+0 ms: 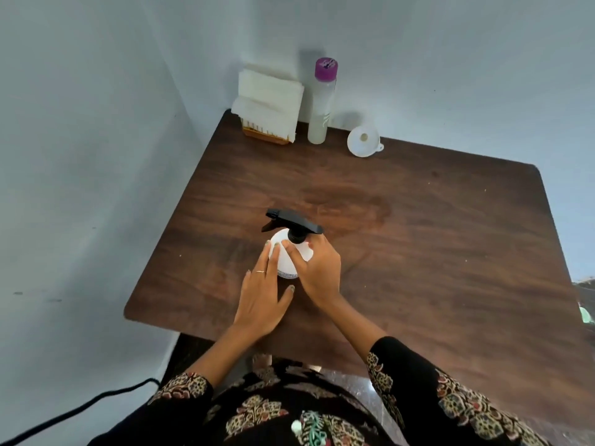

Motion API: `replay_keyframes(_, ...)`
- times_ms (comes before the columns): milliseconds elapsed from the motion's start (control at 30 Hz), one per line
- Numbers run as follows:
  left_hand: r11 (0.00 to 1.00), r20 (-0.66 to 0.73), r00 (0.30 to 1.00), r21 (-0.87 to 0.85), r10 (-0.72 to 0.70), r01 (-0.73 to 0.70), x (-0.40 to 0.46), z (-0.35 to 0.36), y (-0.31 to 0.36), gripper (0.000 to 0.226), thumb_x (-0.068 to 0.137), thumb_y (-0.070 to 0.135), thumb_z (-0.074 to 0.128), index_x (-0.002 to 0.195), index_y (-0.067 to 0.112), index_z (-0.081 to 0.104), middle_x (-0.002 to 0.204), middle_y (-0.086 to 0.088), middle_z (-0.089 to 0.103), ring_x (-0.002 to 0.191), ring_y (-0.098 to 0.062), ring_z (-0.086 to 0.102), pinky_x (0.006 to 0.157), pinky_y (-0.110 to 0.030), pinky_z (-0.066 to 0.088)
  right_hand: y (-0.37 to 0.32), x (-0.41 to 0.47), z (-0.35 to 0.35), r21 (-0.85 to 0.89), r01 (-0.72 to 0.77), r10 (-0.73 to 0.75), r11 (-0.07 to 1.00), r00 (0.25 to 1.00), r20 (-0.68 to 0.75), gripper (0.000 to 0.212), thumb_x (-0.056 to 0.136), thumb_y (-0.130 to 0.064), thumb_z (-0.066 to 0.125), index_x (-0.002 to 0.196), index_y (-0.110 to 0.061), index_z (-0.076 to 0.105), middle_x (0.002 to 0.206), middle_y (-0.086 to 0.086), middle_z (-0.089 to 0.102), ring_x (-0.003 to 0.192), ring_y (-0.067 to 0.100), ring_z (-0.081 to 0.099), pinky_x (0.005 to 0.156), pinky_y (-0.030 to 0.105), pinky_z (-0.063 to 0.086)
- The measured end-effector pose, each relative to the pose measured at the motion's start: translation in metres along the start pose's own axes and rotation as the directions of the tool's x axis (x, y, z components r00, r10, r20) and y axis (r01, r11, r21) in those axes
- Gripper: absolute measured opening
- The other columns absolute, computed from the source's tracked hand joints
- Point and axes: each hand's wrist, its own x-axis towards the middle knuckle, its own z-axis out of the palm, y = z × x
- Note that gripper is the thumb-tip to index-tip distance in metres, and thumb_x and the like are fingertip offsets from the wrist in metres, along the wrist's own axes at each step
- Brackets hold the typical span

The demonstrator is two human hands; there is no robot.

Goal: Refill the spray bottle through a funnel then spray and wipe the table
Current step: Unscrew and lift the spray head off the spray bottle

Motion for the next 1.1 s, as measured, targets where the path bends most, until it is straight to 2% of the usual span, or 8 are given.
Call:
replay_keyframes(167,0.999,0.029,0.999,0.015,-0.043,0.043,-0.012,-0.003,-0.014,0.082,0.087,0.033,0.053,0.148,0.026,-0.003,0.158,0.003,0.0,0.137,-0.021,0.032,0.109,-0.052,0.029,-0.01,-0.014,0.01,-0.047,0.02,-0.019,0.999,1.0,0.023,0.026,0.084,-0.031,0.068,0.103,-0.013,0.064,0.098,0.0,0.068,0.088,0.016,0.063,0.071,0.019,0.04)
replay_keyframes(400,0.999,0.027,0.998,-0.001,-0.048,0.048,-0.014,-0.005,-0.016,0.081,0.087,0.038,0.053,0.148,0.027,0.0,0.158,0.004,0.004,0.142,-0.018,0.023,0.111,-0.055,0.026,-0.013,-0.014,0.011,-0.073,-0.048,0.054,0.996,0.995,0.089,0.033,0.087,-0.035,0.063,0.112,-0.015,0.057,0.109,-0.002,0.062,0.1,0.015,0.057,0.075,0.02,0.04)
replay_keyframes(600,0.993,-0.02,0.996,-0.079,-0.091,0.09,0.008,-0.01,-0.001,0.089,0.081,0.055,0.055,0.148,0.028,0.002,0.158,0.007,0.005,0.146,-0.013,0.005,0.115,-0.05,0.006,-0.029,-0.007,0.003,0.196,-0.17,0.148,0.966,0.981,0.122,0.045,0.075,-0.035,0.076,0.108,-0.031,0.045,0.111,-0.011,0.051,0.094,0.004,0.054,0.076,0.017,0.044)
replay_keyframes(667,0.989,0.033,0.993,-0.093,-0.112,0.115,0.021,-0.008,0.002,0.087,0.08,0.055,0.054,0.147,0.027,0.007,0.157,0.004,0.012,0.145,-0.016,0.009,0.117,-0.051,0.011,-0.032,-0.005,0.003,0.207,-0.168,0.154,0.964,0.985,0.084,0.04,0.075,-0.033,0.077,0.101,-0.028,0.048,0.103,-0.01,0.052,0.088,0.002,0.053,0.074,0.014,0.042)
replay_keyframes(767,0.981,0.041,0.988,-0.114,-0.15,0.154,0.033,-0.003,0.0,0.081,0.076,0.061,0.046,0.143,0.025,0.02,0.148,0.004,0.031,0.138,-0.017,0.028,0.11,-0.049,0.031,-0.031,-0.004,0.004,0.204,-0.173,0.167,0.963,0.985,0.05,0.036,0.073,-0.031,0.079,0.097,-0.023,0.053,0.094,-0.012,0.055,0.082,-0.002,0.054,0.07,0.007,0.041)
replay_keyframes(867,0.984,0.019,0.993,-0.131,-0.116,0.117,0.033,-0.005,0.003,0.068,0.084,0.04,0.058,0.14,0.019,0.027,0.143,0.004,0.035,0.134,-0.016,0.032,0.108,-0.034,0.029,-0.028,-0.003,0.003,0.206,-0.18,0.172,0.962,0.984,0.055,0.035,0.074,-0.029,0.079,0.097,-0.026,0.052,0.09,-0.019,0.054,0.082,-0.005,0.054,0.07,0.003,0.041)
replay_keyframes(967,0.986,0.011,0.995,-0.134,-0.096,0.097,0.032,-0.005,0.005,0.069,0.086,0.031,0.06,0.141,0.014,0.024,0.147,-0.001,0.03,0.137,-0.02,0.028,0.107,-0.032,0.026,-0.026,-0.005,0.005,0.246,-0.172,0.164,0.954,0.985,0.053,0.032,0.077,-0.024,0.076,0.098,-0.026,0.052,0.092,-0.018,0.055,0.085,-0.003,0.055,0.072,0.005,0.042)
replay_keyframes(1100,0.975,0.056,0.991,-0.177,-0.125,0.133,0.035,-0.001,0.0,0.067,0.082,0.041,0.061,0.137,0.016,0.031,0.139,-0.003,0.042,0.129,-0.024,0.038,0.102,-0.035,0.035,-0.019,0.001,-0.002,0.228,-0.114,0.073,0.967,0.981,0.179,0.02,0.081,-0.018,0.071,0.097,-0.017,0.06,0.092,-0.015,0.052,0.088,0.006,0.055,0.074,0.018,0.047)
